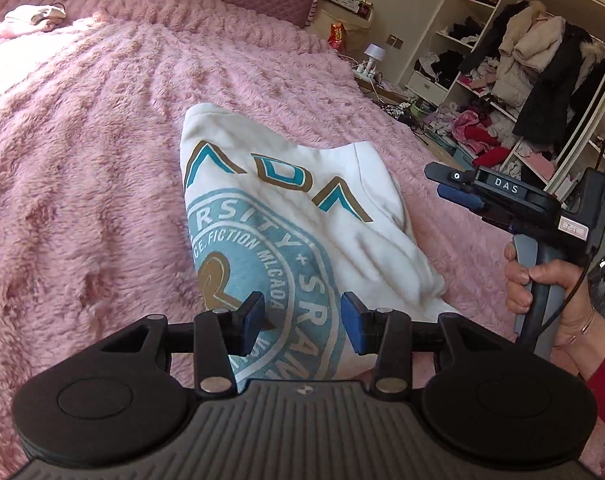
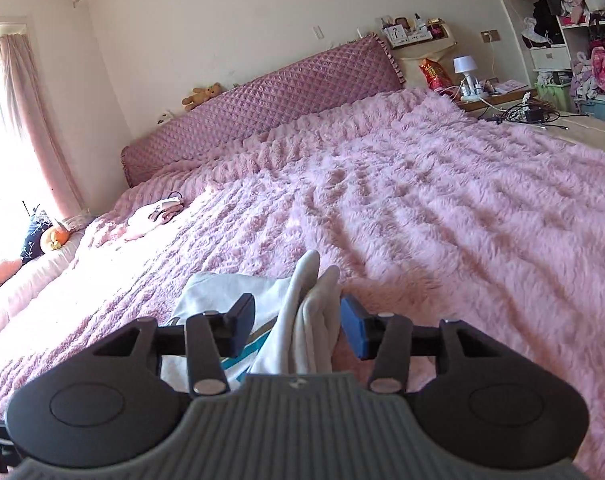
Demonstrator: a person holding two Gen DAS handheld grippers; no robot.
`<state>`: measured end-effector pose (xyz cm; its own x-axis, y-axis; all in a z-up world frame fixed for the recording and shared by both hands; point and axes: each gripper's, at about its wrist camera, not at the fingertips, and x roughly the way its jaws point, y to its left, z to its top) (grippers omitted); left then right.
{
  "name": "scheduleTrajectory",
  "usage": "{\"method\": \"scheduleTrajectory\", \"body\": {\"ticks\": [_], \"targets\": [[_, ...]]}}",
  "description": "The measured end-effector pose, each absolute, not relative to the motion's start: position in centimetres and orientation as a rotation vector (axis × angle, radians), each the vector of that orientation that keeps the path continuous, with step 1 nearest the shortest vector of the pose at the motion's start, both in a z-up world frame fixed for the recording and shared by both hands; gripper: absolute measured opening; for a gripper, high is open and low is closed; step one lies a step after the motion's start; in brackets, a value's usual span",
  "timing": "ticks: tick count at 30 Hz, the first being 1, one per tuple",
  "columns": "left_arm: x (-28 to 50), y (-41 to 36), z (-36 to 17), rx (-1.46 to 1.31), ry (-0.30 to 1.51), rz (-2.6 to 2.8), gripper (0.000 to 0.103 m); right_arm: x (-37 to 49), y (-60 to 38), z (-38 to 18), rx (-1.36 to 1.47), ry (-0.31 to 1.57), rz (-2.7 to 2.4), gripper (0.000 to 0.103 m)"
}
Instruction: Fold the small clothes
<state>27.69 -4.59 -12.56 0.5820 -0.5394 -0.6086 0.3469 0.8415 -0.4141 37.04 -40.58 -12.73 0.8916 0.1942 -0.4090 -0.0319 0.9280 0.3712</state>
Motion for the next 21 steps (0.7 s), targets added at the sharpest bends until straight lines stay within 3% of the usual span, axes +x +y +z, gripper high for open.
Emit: {"method": "scheduleTrajectory", "body": {"ticks": [3,7,8,9,14,21], "targets": [[28.2,-3.8,-14.0,-0.323,0.788,-0.502,0.049,41.9,-40.4,-12.8,0.385,0.539,0.093,0.057],[28.3,-3.4,-15.1,-0.349,0.787,-0.494,0.049,46.4,-40.5,-14.3,0.493,0.646,0.103,0.057],[28.0,-3.5,-15.4,-0.347,0.784,-0.493,0.049,47.0,-40.4,-14.6,0.506,0.66,0.11,0.05],[27.9,-3.5,-15.6,-0.34,0.781,-0.493,0.049,47.8,-40.2,-14.8,0.499,0.664,0.107,0.008],[26.9,-3.3,-16.5,-0.348,0.749,-0.462,0.048,48.6,-38.7,-13.3,0.377,0.552,0.173,0.008],[26.5,-4.2,-17.3,-0.307,0.732,-0.452,0.047,50.0,-40.3,-18.4,0.351,0.674,0.05,0.007]]}}
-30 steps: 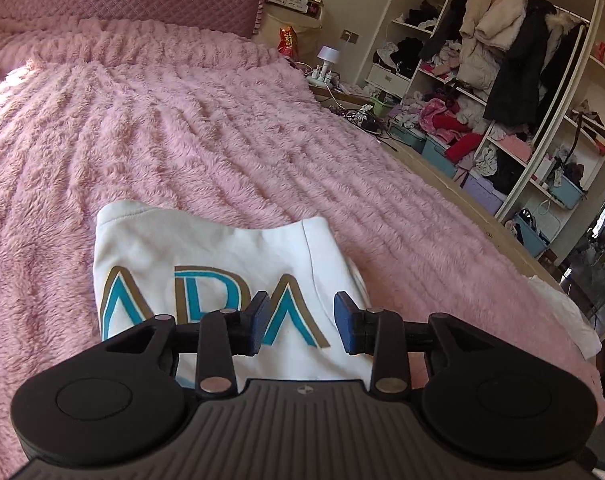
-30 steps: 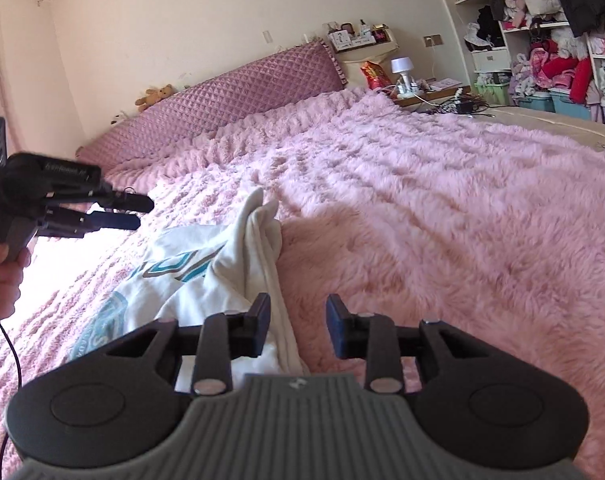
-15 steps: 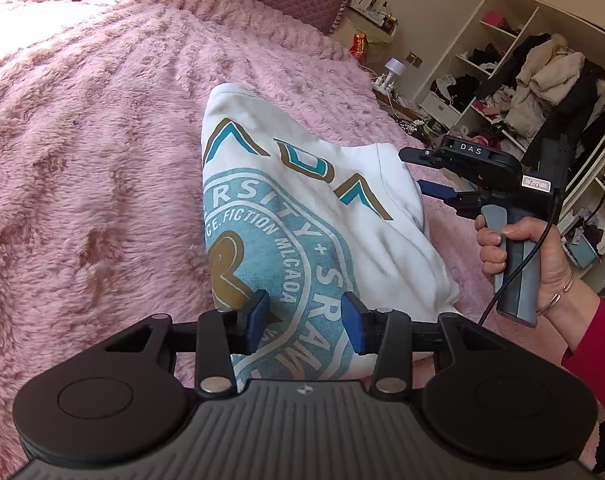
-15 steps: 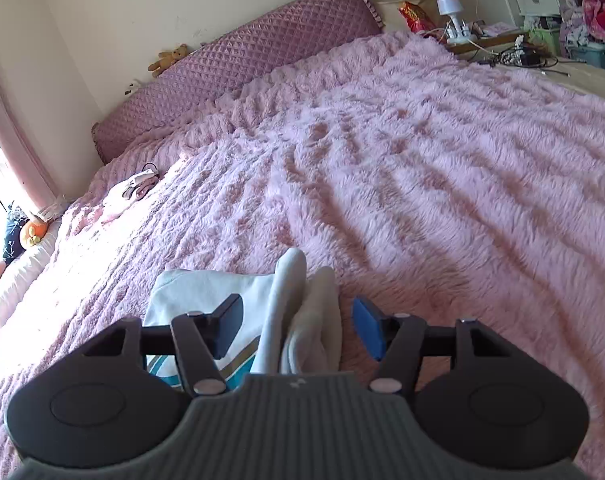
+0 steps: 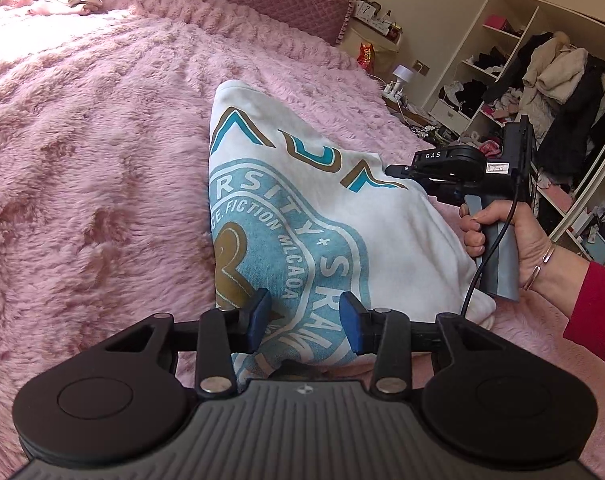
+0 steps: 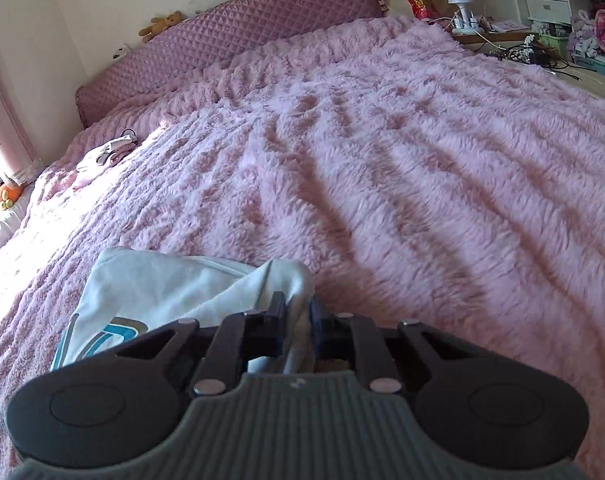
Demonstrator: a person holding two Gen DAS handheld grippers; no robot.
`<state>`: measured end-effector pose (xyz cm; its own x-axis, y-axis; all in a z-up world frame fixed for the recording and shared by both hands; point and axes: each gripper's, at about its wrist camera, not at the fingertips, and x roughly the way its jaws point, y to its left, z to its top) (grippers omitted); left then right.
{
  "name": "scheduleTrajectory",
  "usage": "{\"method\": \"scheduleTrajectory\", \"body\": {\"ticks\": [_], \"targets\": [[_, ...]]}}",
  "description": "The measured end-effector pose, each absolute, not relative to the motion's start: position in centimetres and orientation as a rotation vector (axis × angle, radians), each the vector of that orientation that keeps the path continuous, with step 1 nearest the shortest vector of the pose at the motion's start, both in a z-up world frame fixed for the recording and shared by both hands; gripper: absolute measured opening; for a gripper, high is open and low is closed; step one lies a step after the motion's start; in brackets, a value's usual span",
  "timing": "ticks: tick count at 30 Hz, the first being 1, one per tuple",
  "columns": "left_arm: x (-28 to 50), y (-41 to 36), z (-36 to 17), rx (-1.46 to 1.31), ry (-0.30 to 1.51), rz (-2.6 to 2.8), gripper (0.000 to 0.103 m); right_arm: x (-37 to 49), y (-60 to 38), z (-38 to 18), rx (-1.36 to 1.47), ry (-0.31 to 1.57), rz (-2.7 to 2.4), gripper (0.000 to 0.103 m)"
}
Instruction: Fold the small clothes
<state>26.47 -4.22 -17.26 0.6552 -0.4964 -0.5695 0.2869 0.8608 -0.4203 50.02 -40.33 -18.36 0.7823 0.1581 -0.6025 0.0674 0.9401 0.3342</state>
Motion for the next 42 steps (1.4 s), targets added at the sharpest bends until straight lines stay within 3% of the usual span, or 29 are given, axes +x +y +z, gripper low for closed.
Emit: {"method": "scheduleTrajectory", "body": {"ticks": [9,15,22,24,25,26,31,37,39,41,42], "targets": [[25.3,-2.4,-15.5,-0.384,0.705,-0.447,0.048,41.4,-42.7,-14.3,0.463,0.583,0.241,0.031],[23.7,-1.2,-15.7,-0.445,0.721,-0.42,0.048,31.4,-41.2,-14.5,0.3,0.66,0.284,0.031],[24.3,-1.3,-16.8,-0.47,0.773,-0.393,0.048,28.6,-40.3,-17.4,0.292,0.697,0.258,0.031],[24.6,-1.4,-17.0,-0.462,0.79,-0.387,0.048,28.4,-40.0,-17.8,0.293,0.693,0.26,0.025],[24.7,-1.4,-17.2,-0.46,0.792,-0.386,0.048,28.5,-39.8,-17.9,0.288,0.698,0.256,0.01],[24.7,-1.5,-17.2,-0.455,0.796,-0.384,0.048,28.9,-39.7,-17.9,0.294,0.714,0.241,0.006],[24.6,-1.6,-17.5,-0.451,0.801,-0.383,0.05,27.0,-40.1,-16.0,0.31,0.64,0.229,0.001],[24.5,-1.5,-17.6,-0.453,0.802,-0.384,0.054,26.7,-40.6,-18.9,0.334,0.712,0.184,0.002],[23.8,-0.6,-16.9,-0.47,0.772,-0.365,0.054,26.5,-40.8,-19.0,0.367,0.697,0.176,0.006],[23.0,0.5,-16.3,-0.458,0.746,-0.347,0.054,25.9,-40.8,-18.2,0.375,0.664,0.166,0.02],[22.7,0.8,-16.0,-0.439,0.741,-0.346,0.054,25.6,-40.8,-17.9,0.372,0.652,0.166,0.021]]}}
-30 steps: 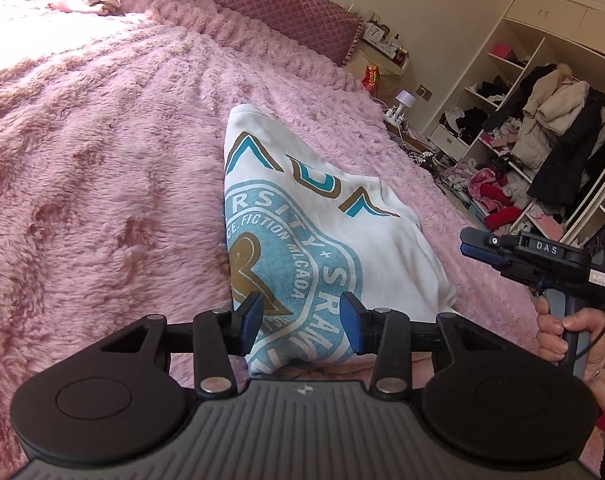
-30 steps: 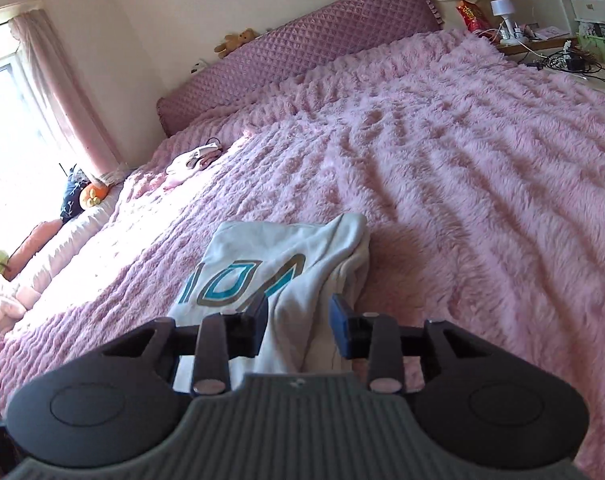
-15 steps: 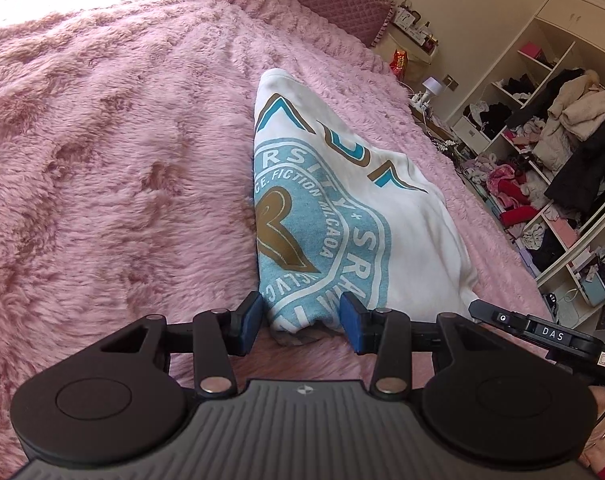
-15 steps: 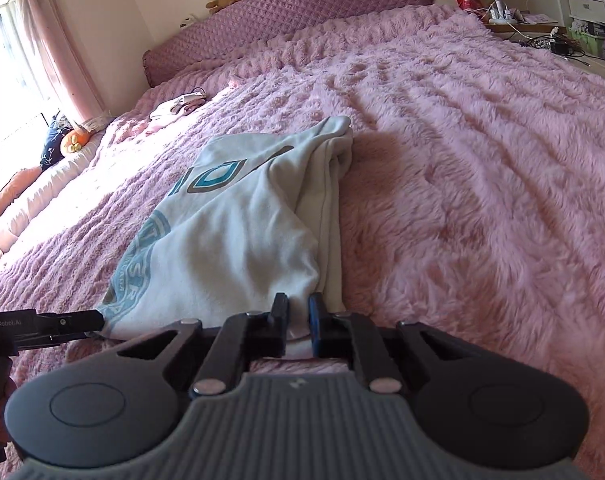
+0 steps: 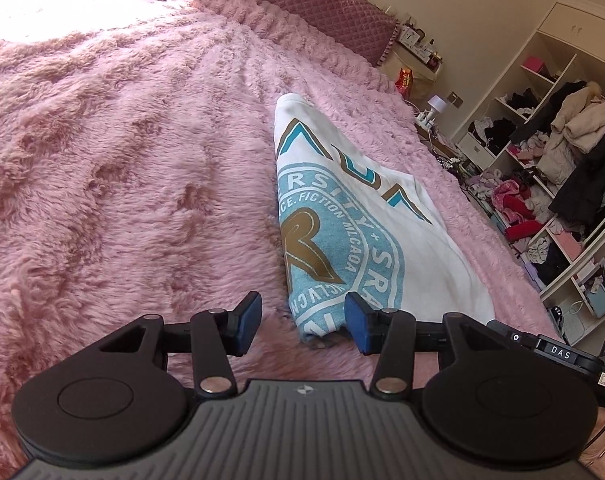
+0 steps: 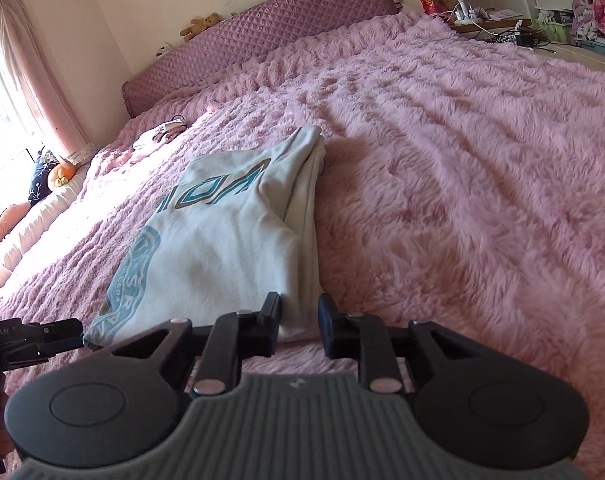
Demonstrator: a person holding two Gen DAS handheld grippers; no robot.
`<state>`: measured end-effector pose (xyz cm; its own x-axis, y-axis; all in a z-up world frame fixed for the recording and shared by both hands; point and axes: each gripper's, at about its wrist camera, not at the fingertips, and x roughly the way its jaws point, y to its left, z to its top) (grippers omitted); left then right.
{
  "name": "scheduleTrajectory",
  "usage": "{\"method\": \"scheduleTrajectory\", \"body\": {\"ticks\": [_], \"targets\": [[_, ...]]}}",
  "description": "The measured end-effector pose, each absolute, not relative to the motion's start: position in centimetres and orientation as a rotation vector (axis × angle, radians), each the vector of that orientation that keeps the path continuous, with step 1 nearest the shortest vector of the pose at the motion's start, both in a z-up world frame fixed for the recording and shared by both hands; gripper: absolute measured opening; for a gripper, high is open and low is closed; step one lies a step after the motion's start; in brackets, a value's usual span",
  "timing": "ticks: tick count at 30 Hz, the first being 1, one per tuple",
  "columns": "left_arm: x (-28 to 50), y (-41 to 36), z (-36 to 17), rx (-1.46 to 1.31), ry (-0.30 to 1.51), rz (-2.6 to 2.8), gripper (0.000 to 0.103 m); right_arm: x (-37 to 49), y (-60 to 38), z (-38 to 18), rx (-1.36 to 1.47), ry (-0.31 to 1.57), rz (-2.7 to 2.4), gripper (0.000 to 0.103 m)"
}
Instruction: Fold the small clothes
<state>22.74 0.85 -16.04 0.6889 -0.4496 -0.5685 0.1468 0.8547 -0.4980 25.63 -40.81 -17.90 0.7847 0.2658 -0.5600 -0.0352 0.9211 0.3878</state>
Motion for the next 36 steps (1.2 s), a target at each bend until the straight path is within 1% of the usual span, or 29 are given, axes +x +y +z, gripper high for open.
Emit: {"method": "scheduleTrajectory", "body": {"ticks": [3,4,7,13,15,16,17,18,19,23,24,25,26,29,31,33,36], "targets": [[22.4,0.7,-15.8,-0.34,0.759,-0.371,0.054,25.3,-40.7,-17.0,0.362,0.636,0.187,0.022],[22.3,0.2,-15.8,-0.28,0.768,-0.384,0.054,25.3,-40.7,-16.8,0.357,0.635,0.184,0.024],[21.9,-1.7,-15.9,-0.132,0.774,-0.412,0.054,25.5,-40.4,-16.7,0.345,0.646,0.181,0.024],[22.2,-3.6,-16.0,-0.053,0.759,-0.384,0.054,25.9,-39.9,-17.1,0.342,0.666,0.181,0.024],[22.5,-3.4,-16.2,-0.092,0.753,-0.362,0.042,26.0,-39.7,-17.3,0.346,0.674,0.178,0.024],[22.4,-3.4,-16.2,-0.12,0.751,-0.361,0.037,26.1,-39.7,-17.3,0.347,0.676,0.177,0.025],[22.4,-3.5,-16.3,-0.132,0.749,-0.36,0.024,26.1,-39.7,-17.4,0.349,0.677,0.176,0.025],[22.2,-3.8,-16.2,-0.133,0.743,-0.354,0.014,26.2,-39.7,-17.4,0.351,0.679,0.175,0.025],[21.9,-4.2,-16.1,-0.129,0.734,-0.343,0.011,26.2,-39.7,-17.5,0.352,0.682,0.172,0.025],[21.5,-5.7,-16.0,-0.111,0.716,-0.284,0.011,26.2,-39.8,-17.9,0.362,0.685,0.163,0.025],[21.5,-5.9,-16.0,-0.109,0.716,-0.264,0.006,26.2,-39.7,-17.9,0.362,0.684,0.163,0.024],[21.5,-6.0,-16.0,-0.094,0.717,-0.243,0.004,26.3,-39.7,-17.9,0.363,0.684,0.163,0.018],[21.5,-6.2,-15.8,-0.068,0.718,-0.222,0.003,26.3,-39.7,-17.9,0.36,0.682,0.159,0.003],[20.5,-6.9,-14.2,0.055,0.676,-0.188,0.002,26.2,-39.9,-17.6,0.365,0.674,0.163,0.001],[20.1,-7.1,-13.5,0.114,0.681,-0.192,0.002,26.0,-39.9,-17.3,0.336,0.656,0.161,0.001],[20.6,-7.3,-14.2,0.145,0.74,-0.198,0.002,26.2,-39.9,-17.8,0.33,0.678,0.166,0.001],[21.9,-7.1,-17.0,0.162,0.85,-0.184,0.0,26.5,-40.0,-19.3,0.365,0.711,0.15,0.002]]}}
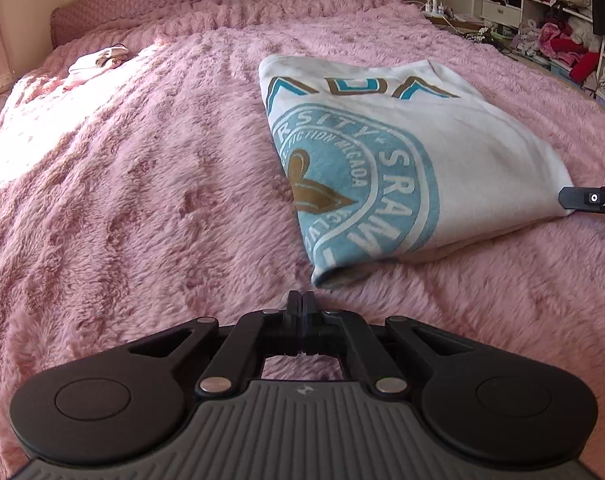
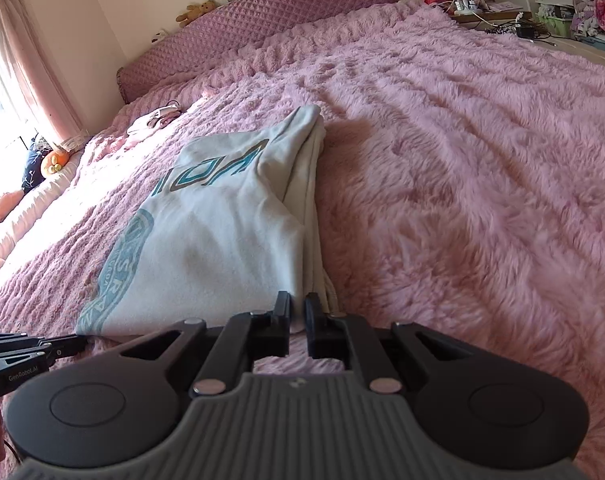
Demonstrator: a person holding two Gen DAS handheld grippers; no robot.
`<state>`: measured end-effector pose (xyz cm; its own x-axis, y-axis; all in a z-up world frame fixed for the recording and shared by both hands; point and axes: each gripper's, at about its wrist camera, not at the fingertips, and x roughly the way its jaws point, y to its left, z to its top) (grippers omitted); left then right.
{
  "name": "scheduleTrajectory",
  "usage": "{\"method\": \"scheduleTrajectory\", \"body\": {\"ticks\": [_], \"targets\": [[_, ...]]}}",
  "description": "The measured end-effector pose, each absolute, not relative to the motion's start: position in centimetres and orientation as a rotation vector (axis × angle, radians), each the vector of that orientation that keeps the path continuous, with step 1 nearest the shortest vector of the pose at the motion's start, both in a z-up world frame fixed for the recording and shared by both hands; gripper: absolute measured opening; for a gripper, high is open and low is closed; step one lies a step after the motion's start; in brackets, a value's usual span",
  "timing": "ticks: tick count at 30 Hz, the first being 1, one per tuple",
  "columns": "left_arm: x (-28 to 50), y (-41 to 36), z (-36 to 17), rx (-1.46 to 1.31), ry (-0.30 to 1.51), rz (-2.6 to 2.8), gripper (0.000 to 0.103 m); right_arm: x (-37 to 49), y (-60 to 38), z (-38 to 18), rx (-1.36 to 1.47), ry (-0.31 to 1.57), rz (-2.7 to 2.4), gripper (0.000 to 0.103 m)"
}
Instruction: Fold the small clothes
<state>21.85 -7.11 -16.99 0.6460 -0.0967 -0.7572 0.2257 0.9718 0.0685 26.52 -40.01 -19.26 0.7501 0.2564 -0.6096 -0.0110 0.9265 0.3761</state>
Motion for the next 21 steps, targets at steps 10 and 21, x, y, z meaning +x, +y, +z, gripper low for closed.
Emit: {"method": "scheduleTrajectory", "body": {"ticks": [10,21], "targets": [[19.1,-4.4,-13.9,0.004,0.728,-0.232,0.002,25.4,-40.3,-17.2,0.351,0.66,0.148,0.013],[23.8,-6.0,-13.8,-0.196,0.694,-0.311,0.005,36.3,-40.3,-12.6,0.306,0.503,0.178,0.022]]}}
